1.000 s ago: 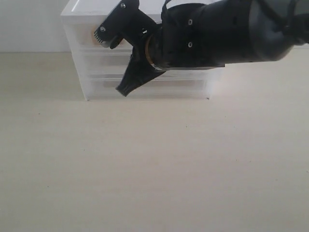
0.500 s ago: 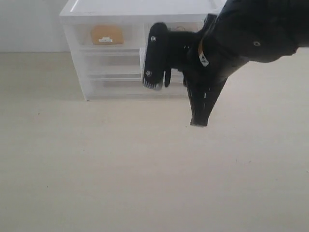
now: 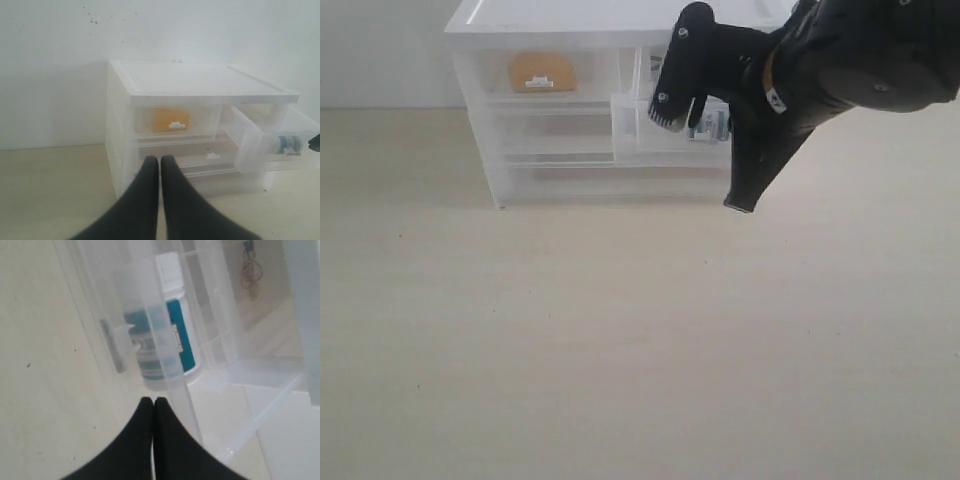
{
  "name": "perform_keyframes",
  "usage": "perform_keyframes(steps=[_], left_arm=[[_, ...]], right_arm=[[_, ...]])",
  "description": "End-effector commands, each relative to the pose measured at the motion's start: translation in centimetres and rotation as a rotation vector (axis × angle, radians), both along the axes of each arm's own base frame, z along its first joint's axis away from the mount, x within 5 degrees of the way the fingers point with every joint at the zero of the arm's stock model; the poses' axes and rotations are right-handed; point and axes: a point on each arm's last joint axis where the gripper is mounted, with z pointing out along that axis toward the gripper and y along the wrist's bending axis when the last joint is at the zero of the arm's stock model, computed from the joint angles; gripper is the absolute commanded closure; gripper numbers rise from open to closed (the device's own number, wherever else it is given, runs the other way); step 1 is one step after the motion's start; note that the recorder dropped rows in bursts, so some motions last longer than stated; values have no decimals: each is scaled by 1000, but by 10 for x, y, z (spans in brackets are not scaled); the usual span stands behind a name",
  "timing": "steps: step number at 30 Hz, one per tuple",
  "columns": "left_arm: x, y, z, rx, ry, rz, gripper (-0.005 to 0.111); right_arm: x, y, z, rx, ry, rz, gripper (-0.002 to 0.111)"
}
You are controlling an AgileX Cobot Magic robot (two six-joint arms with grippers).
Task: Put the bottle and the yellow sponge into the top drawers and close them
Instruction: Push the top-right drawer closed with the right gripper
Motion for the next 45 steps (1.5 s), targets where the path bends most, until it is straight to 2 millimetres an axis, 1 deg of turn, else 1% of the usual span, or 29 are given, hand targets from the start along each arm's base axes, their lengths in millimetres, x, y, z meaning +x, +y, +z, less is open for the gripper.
perform_keyframes(steps=[1,3,5,7,9,13,19,22,25,28,31,32,35,38,40,43,45], left_arm=[[-1,0,-1,1,0,0,103],[-1,0,-1,1,0,0,103],[-1,0,-1,1,0,0,103],[-1,0,-1,1,0,0,103],[-1,0,-1,1,0,0,103],[-1,0,-1,1,0,0,103],[-1,0,-1,1,0,0,103],[-1,0,-1,1,0,0,103],[-1,0,-1,1,0,0,103],[-1,0,-1,1,0,0,103],[-1,0,-1,1,0,0,103],[-1,0,-1,1,0,0,103],[-1,0,-1,1,0,0,103],[-1,0,-1,1,0,0,103],[-1,0,-1,1,0,0,103],[-1,0,-1,1,0,0,103],[-1,0,-1,1,0,0,103]], right_arm=[[15,5,18,99,-164,-5,108],[22,6,19,97,-181,-49,108],[29,4,20,57,-180,-115,108],[32,1,18,17,-171,-172,108],[33,0,18,13,-168,-180,108],[27,-1,24,0,-150,-150,108],[14,-21,50,-76,-192,-225,108],[7,-26,62,-41,-216,-235,108],[5,-21,67,41,-220,-196,108],[5,-14,63,109,-182,-164,108],[2,-16,63,98,-154,-177,108],[0,-16,61,79,-126,-149,108],[-4,-5,46,66,12,-42,108],[5,5,24,54,65,-20,108],[13,11,11,54,62,-10,108],[25,18,1,84,-4,-19,108],[34,22,-2,110,-70,-26,108]])
